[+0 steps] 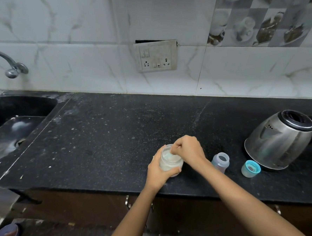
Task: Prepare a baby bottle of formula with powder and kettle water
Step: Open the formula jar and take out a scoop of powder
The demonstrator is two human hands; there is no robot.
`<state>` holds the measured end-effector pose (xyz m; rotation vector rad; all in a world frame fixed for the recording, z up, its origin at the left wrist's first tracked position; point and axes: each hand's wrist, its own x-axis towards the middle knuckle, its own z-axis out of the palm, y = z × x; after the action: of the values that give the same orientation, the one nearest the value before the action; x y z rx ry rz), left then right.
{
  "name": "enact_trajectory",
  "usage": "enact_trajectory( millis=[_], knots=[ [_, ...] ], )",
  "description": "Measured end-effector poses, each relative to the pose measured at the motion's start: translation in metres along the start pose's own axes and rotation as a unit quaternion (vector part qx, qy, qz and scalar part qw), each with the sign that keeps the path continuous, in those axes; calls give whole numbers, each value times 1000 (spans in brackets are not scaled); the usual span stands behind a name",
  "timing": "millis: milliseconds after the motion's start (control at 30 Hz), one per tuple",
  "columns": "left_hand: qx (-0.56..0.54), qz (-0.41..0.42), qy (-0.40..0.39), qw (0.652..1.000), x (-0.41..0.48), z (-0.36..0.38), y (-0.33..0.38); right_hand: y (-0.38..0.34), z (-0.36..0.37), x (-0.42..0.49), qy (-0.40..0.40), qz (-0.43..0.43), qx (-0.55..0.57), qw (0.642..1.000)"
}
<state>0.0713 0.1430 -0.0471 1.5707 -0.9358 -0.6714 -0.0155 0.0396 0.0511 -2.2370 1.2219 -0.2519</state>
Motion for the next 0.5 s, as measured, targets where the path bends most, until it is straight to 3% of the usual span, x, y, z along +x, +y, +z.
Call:
enact_trajectory(
  millis=[133,233,500],
  knots=[
    [1,-13,0,1000,-1,0,-1,-9,14,4,-38,-64,-135,988],
    [5,-21,-14,1000,1,0,-2,-8,24,8,-77,-58,-59,994],
    [6,-24,-16,1000,0,-2,-2,-10,4,8,-57,1,141,988]
  ],
)
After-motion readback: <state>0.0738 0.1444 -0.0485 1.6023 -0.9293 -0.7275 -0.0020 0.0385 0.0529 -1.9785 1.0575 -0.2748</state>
